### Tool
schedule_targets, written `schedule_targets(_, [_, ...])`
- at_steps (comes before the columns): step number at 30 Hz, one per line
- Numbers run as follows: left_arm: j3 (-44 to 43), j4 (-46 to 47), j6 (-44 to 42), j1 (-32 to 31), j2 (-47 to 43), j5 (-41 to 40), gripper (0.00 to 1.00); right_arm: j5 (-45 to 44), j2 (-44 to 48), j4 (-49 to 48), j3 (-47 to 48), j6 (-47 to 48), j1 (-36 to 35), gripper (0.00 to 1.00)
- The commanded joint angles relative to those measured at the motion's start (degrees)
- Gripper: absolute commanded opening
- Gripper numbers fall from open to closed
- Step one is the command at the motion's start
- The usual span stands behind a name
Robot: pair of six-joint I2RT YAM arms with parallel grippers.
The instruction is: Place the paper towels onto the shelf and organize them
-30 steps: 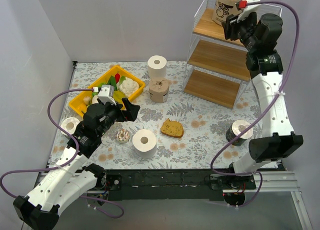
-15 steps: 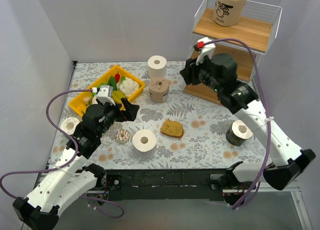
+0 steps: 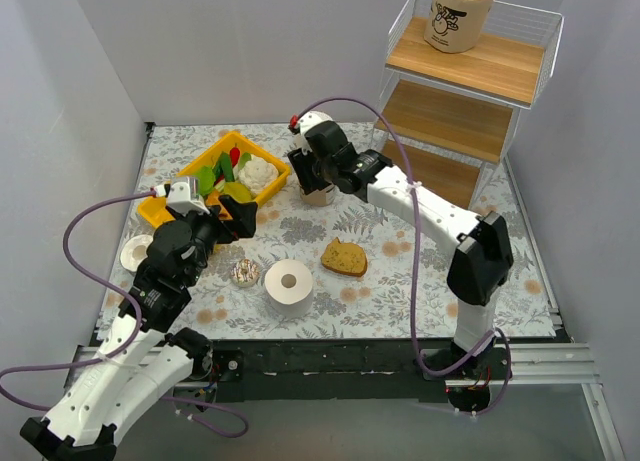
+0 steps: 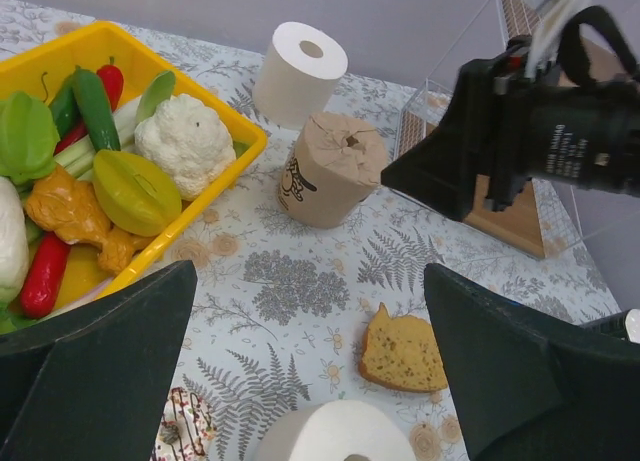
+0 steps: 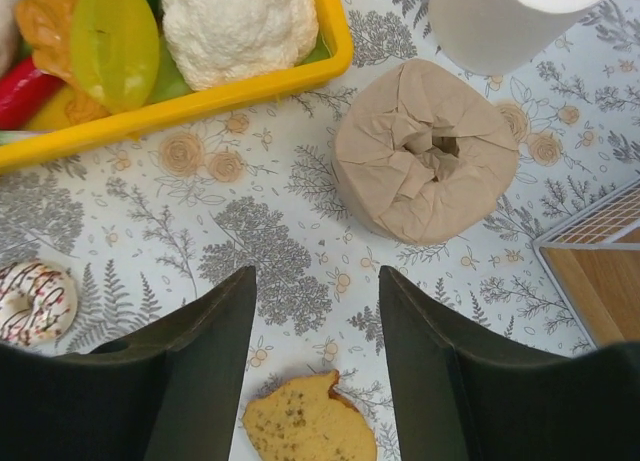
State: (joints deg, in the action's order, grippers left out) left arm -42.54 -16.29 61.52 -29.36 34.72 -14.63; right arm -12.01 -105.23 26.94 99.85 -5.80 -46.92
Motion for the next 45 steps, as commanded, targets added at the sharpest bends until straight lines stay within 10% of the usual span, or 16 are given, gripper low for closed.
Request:
schedule_targets(1, [-0.08,-0.49,-0.08,0.19,0.34,-2.42,0.98,-2.05,-5.32,1.36,7.97,1.58,-0.11,0.62])
schedule_targets(45, [-0.08,-0.40,-0.26,0.19,2.11,-1.36,0.98,-8.03,-23.53,-4.62,16.08,17.41,1.83,0.72])
